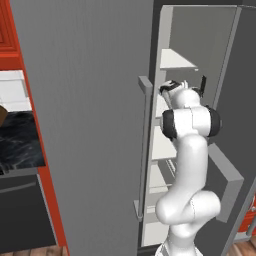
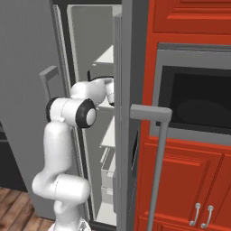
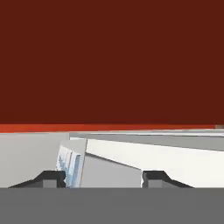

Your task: The ice cube tray has been filled with water. Take the tray and place it in the freezer to make ice. Close the freezer door after placing the tray.

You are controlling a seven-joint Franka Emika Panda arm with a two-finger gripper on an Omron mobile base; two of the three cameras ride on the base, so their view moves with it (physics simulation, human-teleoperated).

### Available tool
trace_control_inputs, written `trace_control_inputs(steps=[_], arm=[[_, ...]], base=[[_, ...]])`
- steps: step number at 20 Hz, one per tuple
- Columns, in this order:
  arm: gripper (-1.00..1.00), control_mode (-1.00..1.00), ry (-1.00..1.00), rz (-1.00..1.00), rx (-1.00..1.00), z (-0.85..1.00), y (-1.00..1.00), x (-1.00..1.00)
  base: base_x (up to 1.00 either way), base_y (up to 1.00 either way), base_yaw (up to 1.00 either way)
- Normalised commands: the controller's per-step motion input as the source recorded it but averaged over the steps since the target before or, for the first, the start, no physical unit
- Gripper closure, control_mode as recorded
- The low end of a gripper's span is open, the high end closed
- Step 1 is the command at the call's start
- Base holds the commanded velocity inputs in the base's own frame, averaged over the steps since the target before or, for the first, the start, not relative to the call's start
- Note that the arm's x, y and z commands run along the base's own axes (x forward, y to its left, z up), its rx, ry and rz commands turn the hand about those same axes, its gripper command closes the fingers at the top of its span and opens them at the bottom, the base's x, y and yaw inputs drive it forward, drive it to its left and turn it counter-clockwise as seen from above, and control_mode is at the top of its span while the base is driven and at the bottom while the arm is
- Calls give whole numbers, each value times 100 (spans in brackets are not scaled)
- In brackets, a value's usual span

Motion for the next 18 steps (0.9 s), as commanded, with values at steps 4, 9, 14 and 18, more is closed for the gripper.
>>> trace_control_inputs(steps=[4, 9, 14, 18], arm=[[-100, -100, 17, 6, 1, 4, -9, 2], [-100, -100, 4, 12, 0, 32, 11, -96], [-100, -100, 0, 13, 0, 31, 35, -100], [-100, -100, 0, 8, 0, 35, 49, -100]], base=[[0, 0, 0], [0, 0, 0], [0, 0, 0], [0, 0, 0]])
